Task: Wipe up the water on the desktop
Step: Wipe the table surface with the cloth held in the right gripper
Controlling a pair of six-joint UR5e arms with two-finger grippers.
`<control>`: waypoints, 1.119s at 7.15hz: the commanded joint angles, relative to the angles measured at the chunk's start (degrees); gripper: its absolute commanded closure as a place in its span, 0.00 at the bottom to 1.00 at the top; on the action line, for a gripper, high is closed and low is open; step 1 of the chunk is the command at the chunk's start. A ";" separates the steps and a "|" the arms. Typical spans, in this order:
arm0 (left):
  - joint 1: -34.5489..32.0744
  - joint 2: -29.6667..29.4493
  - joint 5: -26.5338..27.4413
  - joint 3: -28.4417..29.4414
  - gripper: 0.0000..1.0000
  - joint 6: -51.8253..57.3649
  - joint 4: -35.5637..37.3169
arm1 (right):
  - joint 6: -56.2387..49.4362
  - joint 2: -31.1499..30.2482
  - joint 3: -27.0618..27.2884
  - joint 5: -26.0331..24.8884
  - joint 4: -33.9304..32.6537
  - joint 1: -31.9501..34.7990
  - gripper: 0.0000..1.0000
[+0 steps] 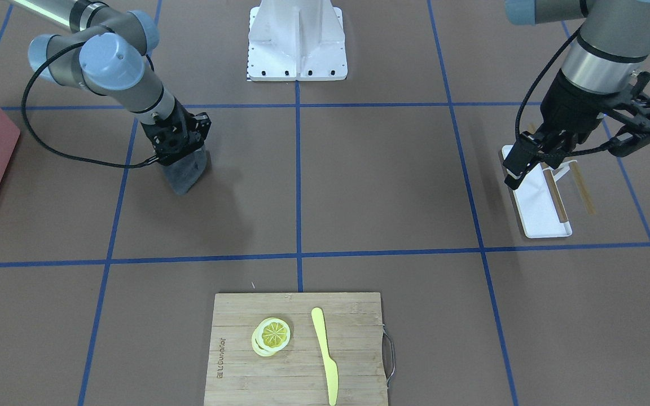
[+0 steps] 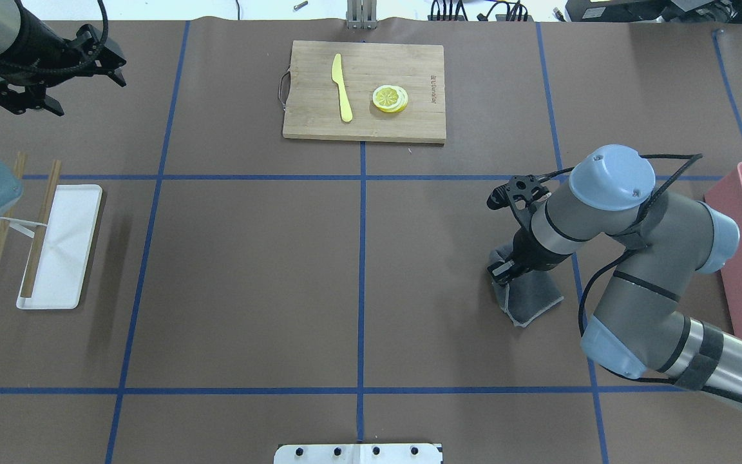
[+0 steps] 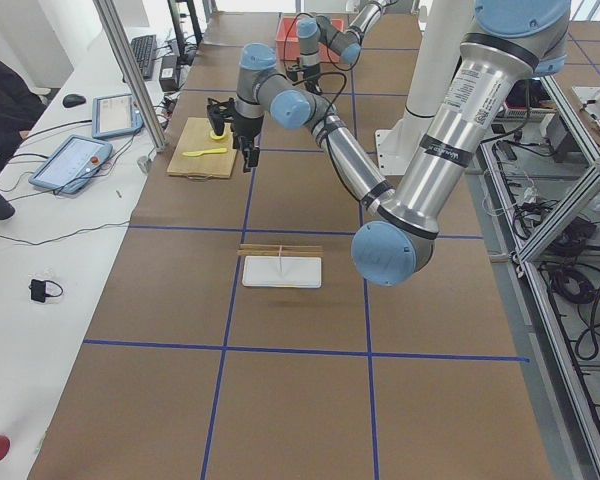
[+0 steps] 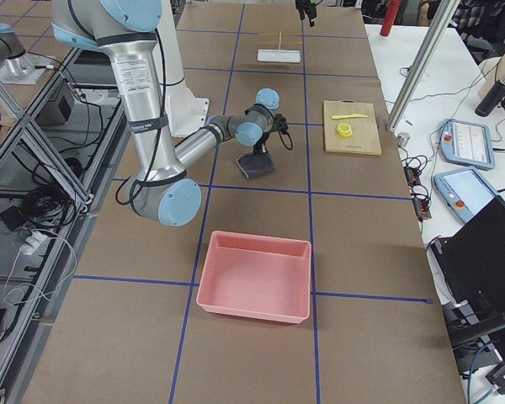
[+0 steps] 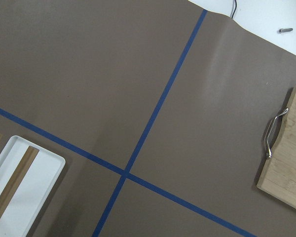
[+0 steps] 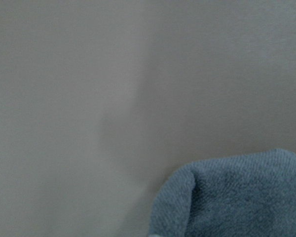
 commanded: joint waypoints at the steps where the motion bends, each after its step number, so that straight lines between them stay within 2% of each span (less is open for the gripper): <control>1: 0.05 -0.05 0.50 -0.20 0.02 -0.09 0.06 | -5.88 -0.01 -5.27 0.64 0.10 4.60 1.00; 3: 0.23 -0.05 0.58 -0.28 0.02 -0.44 0.06 | -14.22 -0.01 -9.93 5.27 -0.17 11.96 1.00; 5: 0.49 -0.14 0.58 -0.37 0.02 -0.53 0.06 | -20.82 -0.01 -13.89 6.62 -0.26 16.38 1.00; 8: 0.49 0.12 0.50 -0.02 0.02 -0.44 0.06 | -21.04 0.34 -13.38 7.67 -0.26 15.97 1.00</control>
